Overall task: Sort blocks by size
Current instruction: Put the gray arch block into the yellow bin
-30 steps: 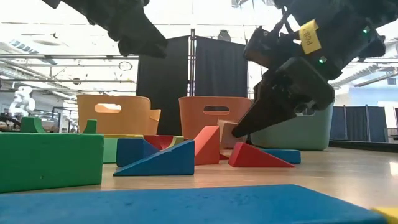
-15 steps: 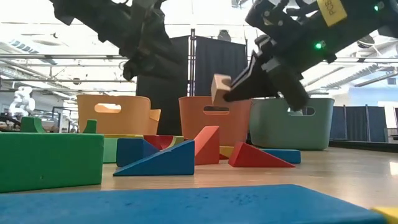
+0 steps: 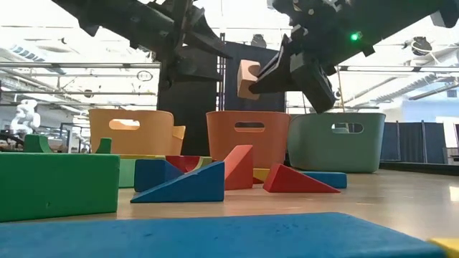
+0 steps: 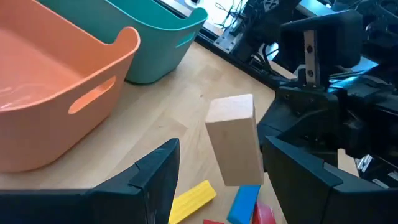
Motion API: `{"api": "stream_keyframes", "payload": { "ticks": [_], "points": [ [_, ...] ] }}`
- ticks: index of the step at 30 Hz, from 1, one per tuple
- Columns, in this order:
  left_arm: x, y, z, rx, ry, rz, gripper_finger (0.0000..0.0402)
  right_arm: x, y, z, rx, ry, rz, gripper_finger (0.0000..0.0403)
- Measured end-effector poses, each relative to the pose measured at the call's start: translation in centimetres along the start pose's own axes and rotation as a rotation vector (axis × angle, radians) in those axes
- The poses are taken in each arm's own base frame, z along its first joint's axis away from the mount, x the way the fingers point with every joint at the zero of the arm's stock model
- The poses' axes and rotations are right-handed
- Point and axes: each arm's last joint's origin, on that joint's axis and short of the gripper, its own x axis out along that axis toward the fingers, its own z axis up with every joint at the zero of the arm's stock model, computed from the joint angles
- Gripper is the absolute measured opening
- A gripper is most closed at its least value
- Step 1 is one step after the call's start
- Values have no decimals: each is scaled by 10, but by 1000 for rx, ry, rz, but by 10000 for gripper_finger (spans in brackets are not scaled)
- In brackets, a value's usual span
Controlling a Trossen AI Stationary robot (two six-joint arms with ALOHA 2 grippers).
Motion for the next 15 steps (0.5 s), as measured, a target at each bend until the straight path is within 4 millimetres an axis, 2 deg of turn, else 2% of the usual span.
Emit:
{"api": "stream_keyframes", "payload": {
  "ticks": [3, 6, 15],
  "points": [
    [0, 1, 1, -2, 1, 0, 233, 0, -1, 0, -16, 7, -39, 27],
    [0, 1, 1, -4, 3, -3, 251, 0, -2, 1, -21, 4, -43, 27],
    [1, 2, 3, -17, 0, -24, 361, 4, -6, 6, -24, -24, -55, 27]
  ]
}}
